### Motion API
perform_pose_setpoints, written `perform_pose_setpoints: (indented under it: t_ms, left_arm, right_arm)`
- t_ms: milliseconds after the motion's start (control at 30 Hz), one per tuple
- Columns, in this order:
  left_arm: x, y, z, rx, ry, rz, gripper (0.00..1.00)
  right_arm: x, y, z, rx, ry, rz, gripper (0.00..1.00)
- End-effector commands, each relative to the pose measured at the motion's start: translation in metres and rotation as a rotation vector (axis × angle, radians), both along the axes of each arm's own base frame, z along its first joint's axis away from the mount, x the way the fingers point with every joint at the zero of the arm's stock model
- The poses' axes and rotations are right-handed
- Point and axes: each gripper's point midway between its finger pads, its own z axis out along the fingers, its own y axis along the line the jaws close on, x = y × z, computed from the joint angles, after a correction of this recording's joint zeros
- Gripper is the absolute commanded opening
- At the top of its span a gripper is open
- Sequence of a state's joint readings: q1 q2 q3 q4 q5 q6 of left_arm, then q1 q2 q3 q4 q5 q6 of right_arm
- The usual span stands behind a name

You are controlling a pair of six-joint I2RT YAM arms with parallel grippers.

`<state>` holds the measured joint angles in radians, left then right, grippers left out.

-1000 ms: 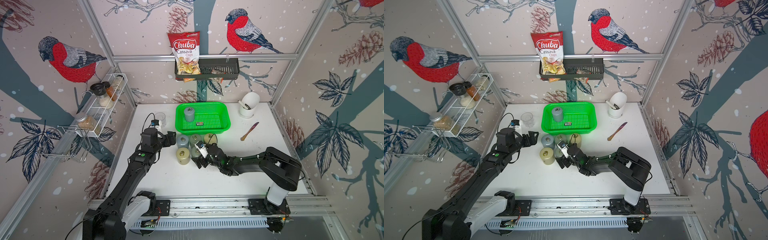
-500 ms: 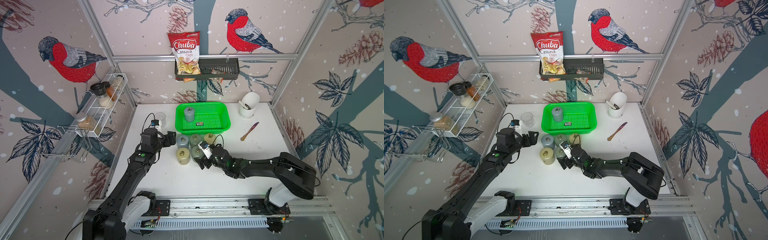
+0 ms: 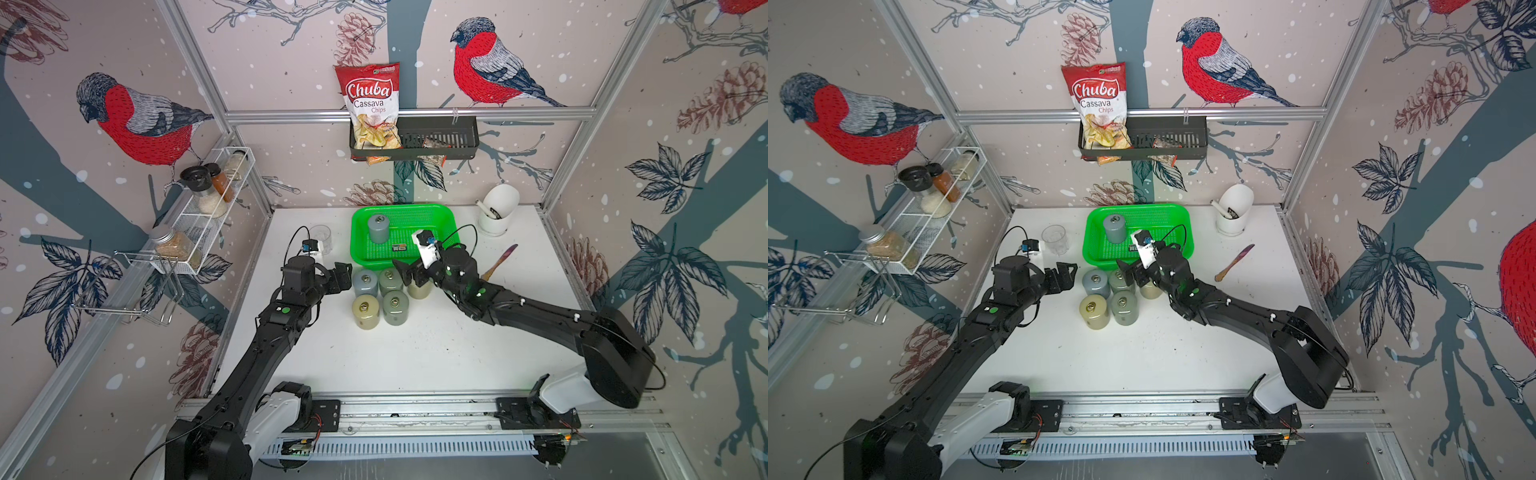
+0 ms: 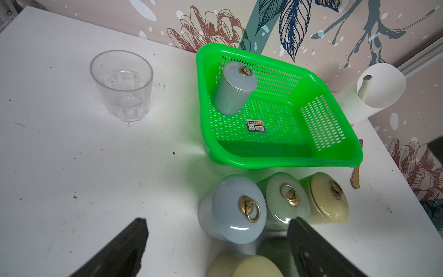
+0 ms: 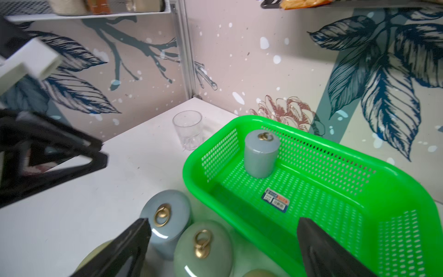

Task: Take the tea canister out of the basket
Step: Pick up the tea canister from the basket.

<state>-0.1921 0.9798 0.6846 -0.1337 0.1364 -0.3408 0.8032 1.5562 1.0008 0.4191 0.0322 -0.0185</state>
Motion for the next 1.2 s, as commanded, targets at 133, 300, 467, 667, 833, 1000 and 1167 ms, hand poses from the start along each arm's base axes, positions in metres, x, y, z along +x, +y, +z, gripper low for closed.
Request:
perform_pose_setpoints:
  t_ms: [133,300,467,667,833,1000,1167]
  left_arm:
    - [0.001,-0.015,0.02,-0.044,-0.076,-0.077,0.96]
    - [0.001,-0.013,0.022,-0.045,-0.085,-0.069,0.96]
    - [0.0,-0.013,0.022,-0.047,-0.084,-0.067,0.96]
    - [0.0,-0.013,0.022,-0.047,-0.084,-0.065,0.96]
    - [0.002,-0.012,0.021,-0.041,-0.082,-0.06,0.95]
    - [0.003,-0.011,0.018,-0.038,-0.076,-0.057,0.96]
    - [0.002,-0.012,0.017,-0.042,-0.069,-0.062,0.95]
  right_arm:
    - [0.056,0.023,-0.023,-0.092,0.092,0.092,1.0]
    - [0.086,0.047,-0.032,-0.071,0.088,0.173,1.0]
    - [0.119,0.063,-0.056,-0.061,0.124,0.189,1.0]
    - [0.159,0.079,-0.103,-0.113,0.182,0.132,1.0]
    - [0.178,0.087,-0.127,-0.137,0.195,0.108,1.0]
    - [0.189,0.087,-0.143,-0.143,0.209,0.085,1.0]
    - [0.191,0.093,-0.155,-0.148,0.217,0.1,1.0]
